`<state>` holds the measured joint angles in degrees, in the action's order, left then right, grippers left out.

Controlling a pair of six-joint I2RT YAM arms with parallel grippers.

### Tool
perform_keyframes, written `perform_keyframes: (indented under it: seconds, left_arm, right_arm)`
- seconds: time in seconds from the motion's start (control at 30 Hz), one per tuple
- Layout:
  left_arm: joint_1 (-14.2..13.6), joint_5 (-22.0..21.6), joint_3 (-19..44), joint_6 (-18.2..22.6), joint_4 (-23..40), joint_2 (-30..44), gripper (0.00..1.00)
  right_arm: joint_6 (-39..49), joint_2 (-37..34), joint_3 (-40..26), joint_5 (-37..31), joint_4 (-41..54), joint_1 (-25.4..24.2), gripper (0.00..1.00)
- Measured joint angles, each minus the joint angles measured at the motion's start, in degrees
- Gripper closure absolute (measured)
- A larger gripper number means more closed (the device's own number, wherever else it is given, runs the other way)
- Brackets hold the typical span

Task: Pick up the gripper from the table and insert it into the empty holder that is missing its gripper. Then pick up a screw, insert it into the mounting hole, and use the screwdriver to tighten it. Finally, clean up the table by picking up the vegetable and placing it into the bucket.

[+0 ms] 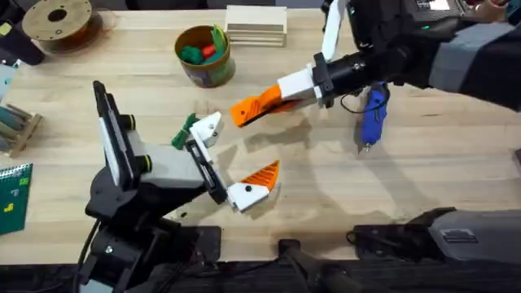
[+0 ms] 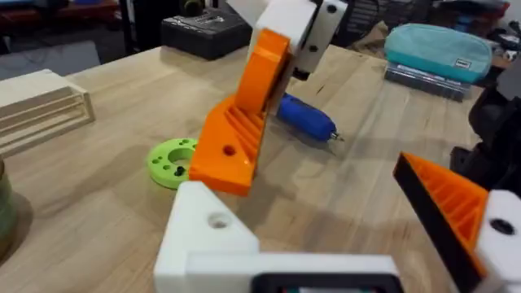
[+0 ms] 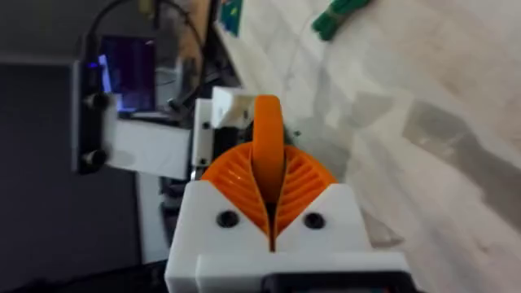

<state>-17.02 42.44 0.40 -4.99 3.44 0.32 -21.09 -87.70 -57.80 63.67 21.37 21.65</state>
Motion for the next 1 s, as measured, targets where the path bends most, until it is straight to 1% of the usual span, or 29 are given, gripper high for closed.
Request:
perform_keyframes:
  seconds: [0.13,0.23,0.4,0.53,0.7,0.77,0.8,1.0]
  left_arm:
    - [0.00,0.00,0.00,0.00,0.00,0.00,0.014]
    - [0.00,0.00,0.00,0.00,0.00,-0.01,0.014]
    - [0.00,0.00,0.00,-0.02,-0.01,-0.01,0.014]
    - [0.00,0.00,0.00,-0.02,0.00,-0.01,0.014]
    - [0.02,-0.74,0.00,-0.28,0.00,0.00,0.014]
    - [0.06,-1.34,0.00,-0.23,-0.03,-0.01,0.014]
    - [0.23,-2.25,0.00,-0.12,-0.13,-0.01,0.014]
    - [0.24,-2.84,0.00,0.00,-0.17,0.00,0.013]
  right_arm:
    - [-1.70,-1.19,0.00,4.75,-0.24,0.05,0.983]
    - [-2.48,-1.73,0.00,6.27,-0.21,0.05,0.983]
    - [-2.92,-2.21,0.00,6.71,-0.18,0.52,0.983]
    - [-3.04,-3.48,0.00,6.72,-1.02,2.75,0.983]
    - [-5.20,-5.62,0.00,7.88,-5.22,4.70,0.983]
    - [-6.61,-5.94,0.02,8.11,-7.99,4.87,0.983]
    - [-8.86,-6.24,0.27,8.31,-11.22,5.17,0.984]
    - [-11.78,-6.60,0.35,8.49,-12.12,5.26,0.984]
